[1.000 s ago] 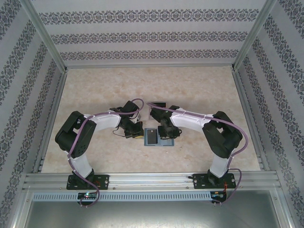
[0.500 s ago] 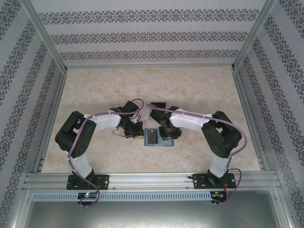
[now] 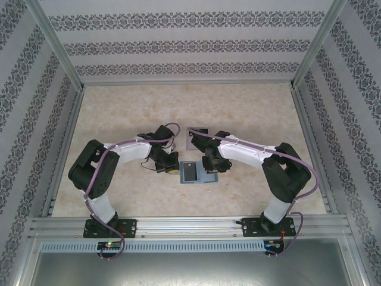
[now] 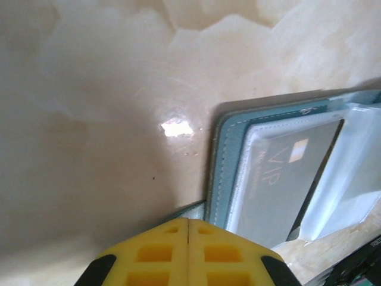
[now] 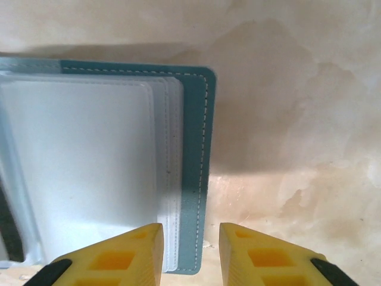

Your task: Take the credit cards out of the card holder

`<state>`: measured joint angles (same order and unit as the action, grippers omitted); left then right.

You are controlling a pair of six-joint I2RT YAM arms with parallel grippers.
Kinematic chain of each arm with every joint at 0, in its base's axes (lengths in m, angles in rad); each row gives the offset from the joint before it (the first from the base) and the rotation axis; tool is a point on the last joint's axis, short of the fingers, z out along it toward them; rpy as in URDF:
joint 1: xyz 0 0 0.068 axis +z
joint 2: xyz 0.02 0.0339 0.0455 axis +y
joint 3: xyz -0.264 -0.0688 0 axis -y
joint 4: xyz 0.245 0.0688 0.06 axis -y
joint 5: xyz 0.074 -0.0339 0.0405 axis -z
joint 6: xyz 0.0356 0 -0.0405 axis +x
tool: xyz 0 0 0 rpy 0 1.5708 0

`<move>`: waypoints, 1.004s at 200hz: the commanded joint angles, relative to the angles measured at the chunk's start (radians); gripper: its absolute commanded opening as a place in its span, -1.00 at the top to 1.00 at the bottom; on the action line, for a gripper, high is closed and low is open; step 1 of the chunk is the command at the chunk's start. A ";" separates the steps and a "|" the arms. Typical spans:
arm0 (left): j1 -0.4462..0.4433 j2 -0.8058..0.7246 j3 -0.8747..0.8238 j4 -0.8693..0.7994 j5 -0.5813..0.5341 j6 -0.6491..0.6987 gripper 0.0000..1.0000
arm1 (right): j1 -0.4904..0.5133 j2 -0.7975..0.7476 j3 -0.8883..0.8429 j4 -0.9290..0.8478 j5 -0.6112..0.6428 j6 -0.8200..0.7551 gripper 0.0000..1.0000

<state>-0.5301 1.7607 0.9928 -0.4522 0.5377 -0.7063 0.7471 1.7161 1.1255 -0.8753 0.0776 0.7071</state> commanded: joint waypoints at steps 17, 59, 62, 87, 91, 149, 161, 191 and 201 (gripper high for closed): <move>-0.014 -0.044 0.043 -0.066 -0.045 0.015 0.99 | -0.022 -0.053 -0.006 0.053 -0.078 0.018 0.39; -0.027 -0.058 0.074 -0.062 -0.036 0.003 1.00 | -0.027 -0.091 -0.029 0.136 -0.144 0.050 0.40; -0.028 -0.057 0.075 -0.060 -0.034 0.003 1.00 | -0.028 -0.093 -0.031 0.144 -0.151 0.051 0.41; -0.048 -0.033 0.085 -0.024 0.001 -0.015 1.00 | -0.038 -0.096 -0.068 0.263 -0.260 0.078 0.44; -0.052 -0.027 0.086 -0.017 0.011 -0.017 1.00 | -0.040 -0.095 -0.076 0.283 -0.278 0.086 0.45; -0.080 0.050 0.103 0.030 0.044 -0.028 1.00 | -0.063 -0.034 -0.120 0.468 -0.409 0.117 0.57; -0.083 0.061 0.102 0.035 0.047 -0.027 1.00 | -0.068 -0.017 -0.122 0.493 -0.432 0.120 0.60; -0.082 0.077 0.094 0.034 0.044 -0.023 1.00 | -0.075 0.015 -0.118 0.516 -0.450 0.119 0.64; -0.082 0.079 0.092 0.029 0.040 -0.020 1.00 | -0.076 0.025 -0.117 0.518 -0.452 0.117 0.64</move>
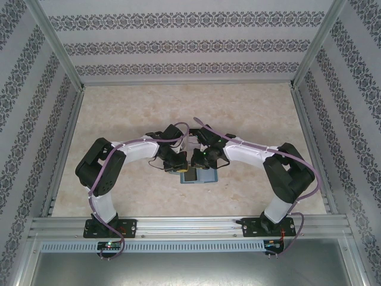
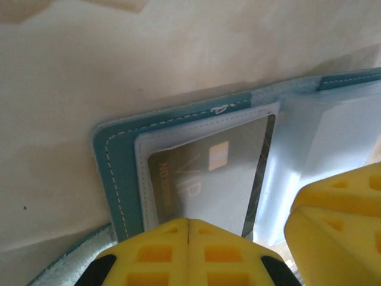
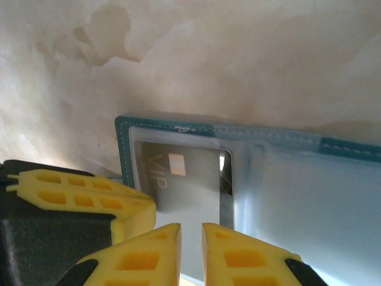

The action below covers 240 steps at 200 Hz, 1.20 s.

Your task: Take the credit cards out of the card holder

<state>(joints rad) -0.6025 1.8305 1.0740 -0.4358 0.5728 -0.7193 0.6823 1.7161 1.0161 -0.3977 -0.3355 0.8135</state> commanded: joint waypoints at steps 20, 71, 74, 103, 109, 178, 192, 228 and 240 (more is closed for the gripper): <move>-0.010 0.010 0.005 0.011 0.002 -0.008 1.00 | -0.015 0.038 -0.008 0.040 -0.037 0.006 0.63; -0.010 0.007 0.003 0.008 -0.001 -0.010 1.00 | -0.019 0.058 -0.006 0.031 -0.020 0.000 0.55; -0.010 0.007 0.002 0.007 -0.001 -0.009 1.00 | -0.019 0.059 -0.004 0.029 -0.018 -0.001 0.55; -0.010 0.006 0.001 0.006 -0.002 -0.009 1.00 | -0.018 0.074 -0.002 0.023 -0.008 -0.007 0.53; -0.010 0.006 -0.001 0.006 -0.003 -0.010 1.00 | -0.018 0.078 -0.005 0.025 -0.011 -0.007 0.53; -0.010 -0.005 -0.005 0.002 -0.009 -0.010 1.00 | -0.014 0.089 0.014 -0.061 0.073 -0.038 0.52; -0.010 -0.007 -0.003 -0.005 -0.011 -0.007 1.00 | -0.013 0.087 0.020 -0.082 0.096 -0.044 0.52; -0.010 -0.006 0.002 -0.013 -0.016 -0.003 1.00 | -0.011 0.069 0.030 -0.097 0.105 -0.045 0.52; -0.010 0.001 0.007 -0.019 -0.015 -0.001 1.00 | -0.011 0.061 0.033 -0.090 0.092 -0.041 0.52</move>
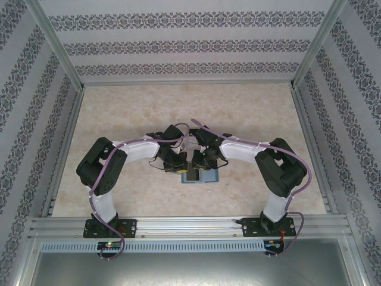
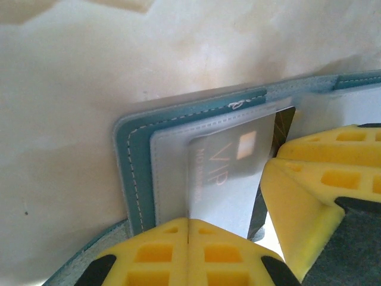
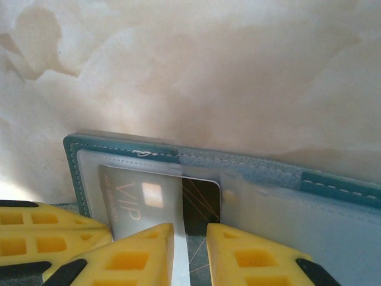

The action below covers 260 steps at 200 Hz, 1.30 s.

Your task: Take the credit cards out of the card holder

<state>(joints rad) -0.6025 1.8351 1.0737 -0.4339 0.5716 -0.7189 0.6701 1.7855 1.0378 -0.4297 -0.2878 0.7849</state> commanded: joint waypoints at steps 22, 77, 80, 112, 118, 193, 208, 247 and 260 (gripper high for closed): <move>-0.010 0.007 0.012 -0.037 -0.023 0.006 1.00 | 0.000 -0.034 0.002 -0.029 0.009 0.005 0.50; -0.010 0.028 0.026 -0.111 -0.086 0.040 1.00 | -0.004 -0.050 -0.019 -0.044 0.003 0.002 0.45; -0.010 0.030 0.027 -0.114 -0.087 0.042 1.00 | -0.004 -0.051 -0.021 -0.044 0.003 0.003 0.45; -0.010 0.042 0.031 -0.126 -0.089 0.046 1.00 | -0.005 -0.038 -0.030 -0.042 -0.009 -0.003 0.44; -0.010 0.043 0.031 -0.129 -0.089 0.046 1.00 | -0.006 -0.035 -0.031 -0.037 -0.011 -0.002 0.44; -0.010 0.080 0.046 -0.205 -0.118 0.076 1.00 | -0.006 -0.016 -0.045 -0.017 -0.047 -0.013 0.49; -0.010 0.092 0.050 -0.229 -0.131 0.086 1.00 | -0.006 -0.017 -0.047 -0.010 -0.057 -0.012 0.49; -0.014 0.111 0.064 -0.271 -0.159 0.106 1.00 | -0.013 -0.025 -0.064 0.028 -0.090 0.000 0.49; -0.015 0.118 0.068 -0.277 -0.159 0.107 1.00 | -0.015 -0.032 -0.071 0.040 -0.096 0.005 0.49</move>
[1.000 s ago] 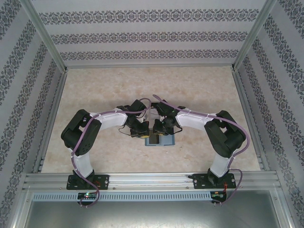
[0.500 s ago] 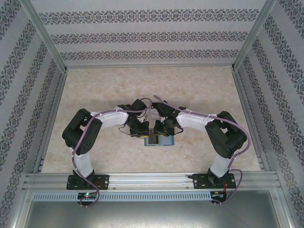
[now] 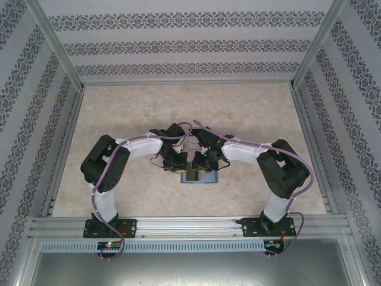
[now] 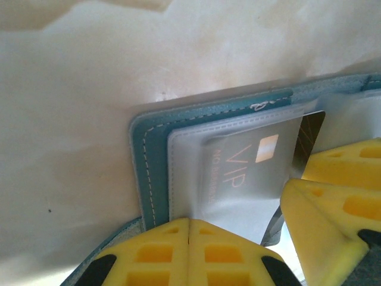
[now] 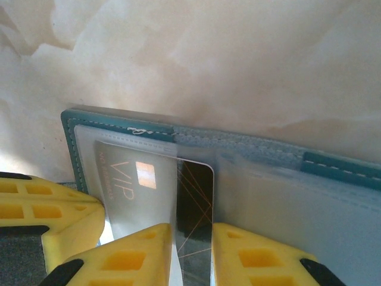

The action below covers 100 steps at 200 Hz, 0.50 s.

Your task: Take the credit cards out of the card holder

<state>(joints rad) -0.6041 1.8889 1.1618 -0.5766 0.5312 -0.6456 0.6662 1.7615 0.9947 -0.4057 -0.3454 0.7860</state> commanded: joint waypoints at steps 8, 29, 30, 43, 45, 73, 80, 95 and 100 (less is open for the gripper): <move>-0.015 0.064 -0.020 -0.137 -0.117 0.035 1.00 | -0.014 -0.014 -0.034 0.025 -0.042 0.008 0.49; -0.017 0.071 -0.021 -0.136 -0.118 0.034 1.00 | -0.017 -0.032 -0.053 0.050 -0.053 0.016 0.49; -0.017 0.071 -0.022 -0.136 -0.119 0.034 1.00 | -0.017 -0.032 -0.054 0.051 -0.053 0.016 0.49; -0.020 0.076 -0.022 -0.136 -0.118 0.034 1.00 | -0.021 -0.042 -0.067 0.071 -0.064 0.017 0.50; -0.020 0.078 -0.021 -0.135 -0.118 0.034 1.00 | -0.021 -0.044 -0.071 0.074 -0.065 0.018 0.50; -0.023 0.082 -0.022 -0.134 -0.119 0.033 1.00 | -0.030 -0.076 -0.114 0.150 -0.102 0.032 0.53; -0.023 0.084 -0.024 -0.131 -0.119 0.033 1.00 | -0.032 -0.085 -0.126 0.171 -0.110 0.036 0.54; -0.024 0.089 -0.023 -0.131 -0.121 0.032 1.00 | -0.038 -0.095 -0.148 0.203 -0.127 0.039 0.55; -0.024 0.090 -0.024 -0.132 -0.120 0.032 1.00 | -0.039 -0.096 -0.154 0.213 -0.133 0.041 0.56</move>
<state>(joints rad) -0.6117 1.8996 1.1790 -0.5976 0.5190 -0.6312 0.6365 1.6966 0.8757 -0.2634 -0.4229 0.8070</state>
